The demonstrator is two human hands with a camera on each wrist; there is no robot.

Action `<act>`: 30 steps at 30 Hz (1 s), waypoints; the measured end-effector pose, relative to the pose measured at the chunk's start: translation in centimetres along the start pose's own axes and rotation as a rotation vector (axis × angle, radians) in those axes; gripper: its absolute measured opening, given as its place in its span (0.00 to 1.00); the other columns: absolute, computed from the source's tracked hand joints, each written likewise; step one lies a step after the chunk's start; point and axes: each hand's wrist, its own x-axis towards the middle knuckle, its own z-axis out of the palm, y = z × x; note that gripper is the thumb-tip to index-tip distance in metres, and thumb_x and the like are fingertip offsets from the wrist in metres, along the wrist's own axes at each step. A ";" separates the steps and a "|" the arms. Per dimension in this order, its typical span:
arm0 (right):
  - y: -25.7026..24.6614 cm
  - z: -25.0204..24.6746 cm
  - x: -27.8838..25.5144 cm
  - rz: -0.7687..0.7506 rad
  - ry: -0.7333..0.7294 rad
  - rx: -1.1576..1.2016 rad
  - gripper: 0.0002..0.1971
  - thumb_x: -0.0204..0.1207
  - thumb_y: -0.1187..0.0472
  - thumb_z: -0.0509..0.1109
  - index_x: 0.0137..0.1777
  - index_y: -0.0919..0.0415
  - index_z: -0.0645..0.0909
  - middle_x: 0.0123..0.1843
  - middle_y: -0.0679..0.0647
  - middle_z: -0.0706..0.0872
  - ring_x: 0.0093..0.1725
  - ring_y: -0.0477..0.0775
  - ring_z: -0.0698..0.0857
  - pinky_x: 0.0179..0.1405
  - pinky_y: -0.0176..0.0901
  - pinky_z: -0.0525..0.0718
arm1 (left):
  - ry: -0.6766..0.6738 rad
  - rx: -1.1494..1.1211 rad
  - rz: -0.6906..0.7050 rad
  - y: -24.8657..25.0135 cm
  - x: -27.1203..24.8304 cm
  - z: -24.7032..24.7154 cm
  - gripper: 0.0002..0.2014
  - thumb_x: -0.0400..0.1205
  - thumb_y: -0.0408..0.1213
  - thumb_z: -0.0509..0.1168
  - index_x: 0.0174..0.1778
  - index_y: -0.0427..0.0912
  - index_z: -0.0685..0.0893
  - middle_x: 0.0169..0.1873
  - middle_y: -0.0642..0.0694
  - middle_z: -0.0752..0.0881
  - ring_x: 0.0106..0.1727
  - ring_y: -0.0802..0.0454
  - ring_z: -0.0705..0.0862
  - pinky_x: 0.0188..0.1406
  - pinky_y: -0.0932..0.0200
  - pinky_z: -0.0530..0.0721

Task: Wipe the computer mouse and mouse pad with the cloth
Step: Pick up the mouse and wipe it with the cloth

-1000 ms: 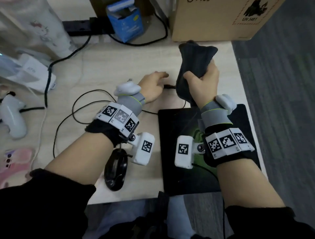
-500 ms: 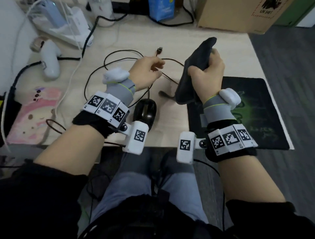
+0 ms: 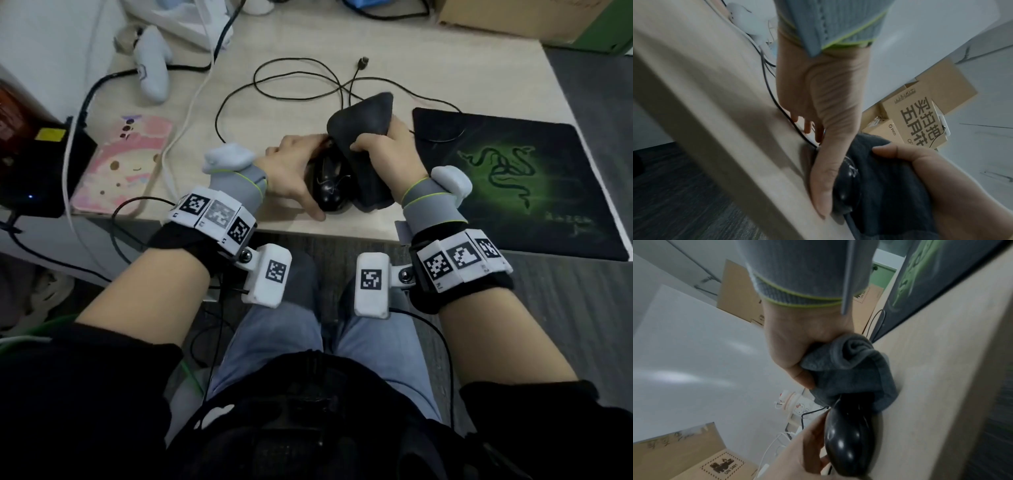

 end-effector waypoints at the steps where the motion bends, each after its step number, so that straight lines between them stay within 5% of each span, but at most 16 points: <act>1: 0.3 0.4 0.0 0.020 -0.010 0.032 0.13 0.72 0.69 0.66 0.56 0.59 0.76 0.51 0.55 0.82 0.53 0.54 0.81 0.58 0.50 0.81 | 0.030 0.009 0.002 -0.2 -0.1 0.2 0.62 0.50 0.52 0.84 0.79 0.51 0.58 0.75 0.46 0.65 0.77 0.44 0.60 0.70 0.51 0.63; 3: 0.6 0.6 -0.1 0.047 -0.042 0.075 0.15 0.77 0.67 0.64 0.64 0.60 0.75 0.55 0.55 0.83 0.58 0.53 0.82 0.61 0.45 0.79 | 0.070 -0.005 -0.004 -0.2 -0.2 0.4 0.58 0.51 0.51 0.85 0.76 0.48 0.63 0.72 0.45 0.64 0.75 0.45 0.61 0.70 0.52 0.63; 7: 0.7 1.1 0.2 0.096 -0.087 -0.022 0.14 0.80 0.53 0.63 0.58 0.62 0.81 0.54 0.57 0.87 0.58 0.56 0.86 0.64 0.49 0.81 | 0.089 0.009 -0.018 0.2 -0.2 0.5 0.62 0.36 0.70 0.71 0.69 0.49 0.68 0.65 0.47 0.67 0.69 0.47 0.65 0.62 0.57 0.64; 10: 0.8 1.3 0.5 0.102 -0.079 -0.115 0.22 0.75 0.44 0.64 0.57 0.63 0.83 0.55 0.59 0.88 0.58 0.57 0.86 0.65 0.55 0.82 | 0.102 0.020 -0.010 0.7 -0.1 0.8 0.61 0.35 0.72 0.66 0.67 0.49 0.69 0.64 0.48 0.68 0.68 0.48 0.65 0.62 0.55 0.64; 15: 0.9 0.9 -0.1 0.034 -0.062 -0.270 0.12 0.79 0.51 0.65 0.42 0.60 0.80 0.48 0.59 0.85 0.52 0.59 0.85 0.57 0.50 0.82 | 0.125 0.033 -0.020 1.6 0.1 1.1 0.62 0.35 0.73 0.64 0.67 0.47 0.68 0.64 0.47 0.69 0.69 0.46 0.65 0.64 0.54 0.62; 20: 1.9 -0.3 -0.9 -0.008 -0.059 -0.193 0.16 0.75 0.58 0.69 0.27 0.56 0.73 0.29 0.52 0.78 0.36 0.52 0.79 0.39 0.45 0.74 | 0.124 0.004 -0.043 2.2 -0.1 0.9 0.65 0.34 0.71 0.63 0.72 0.47 0.65 0.67 0.46 0.67 0.72 0.46 0.63 0.69 0.56 0.59; 22: 2.6 -0.4 -0.7 -0.009 -0.050 -0.157 0.13 0.76 0.59 0.69 0.29 0.58 0.77 0.31 0.53 0.81 0.35 0.51 0.81 0.42 0.46 0.77 | 0.103 0.009 -0.040 2.4 -0.3 0.9 0.66 0.35 0.71 0.63 0.73 0.47 0.63 0.69 0.45 0.66 0.74 0.46 0.62 0.72 0.54 0.59; 24: 2.9 0.0 -0.1 -0.037 -0.046 -0.220 0.11 0.78 0.57 0.67 0.43 0.66 0.83 0.43 0.63 0.88 0.47 0.60 0.86 0.53 0.52 0.83 | 0.076 0.017 -0.036 2.5 -0.3 0.9 0.66 0.36 0.73 0.63 0.74 0.47 0.62 0.70 0.46 0.66 0.74 0.46 0.63 0.73 0.52 0.59; 26: 2.5 0.3 0.2 -0.051 -0.046 -0.310 0.15 0.80 0.56 0.64 0.55 0.69 0.81 0.53 0.65 0.87 0.58 0.62 0.84 0.60 0.48 0.81 | 0.073 0.012 -0.038 2.7 -0.5 1.0 0.65 0.37 0.74 0.63 0.74 0.47 0.63 0.70 0.47 0.66 0.74 0.46 0.63 0.72 0.52 0.60; 30: 2.3 -0.6 -0.7 -0.035 -0.097 -0.231 0.13 0.78 0.59 0.68 0.54 0.70 0.81 0.45 0.57 0.84 0.50 0.55 0.85 0.51 0.46 0.81 | 0.116 -0.013 -0.050 2.7 -0.8 1.1 0.65 0.37 0.72 0.64 0.73 0.45 0.64 0.69 0.46 0.67 0.73 0.46 0.64 0.70 0.53 0.60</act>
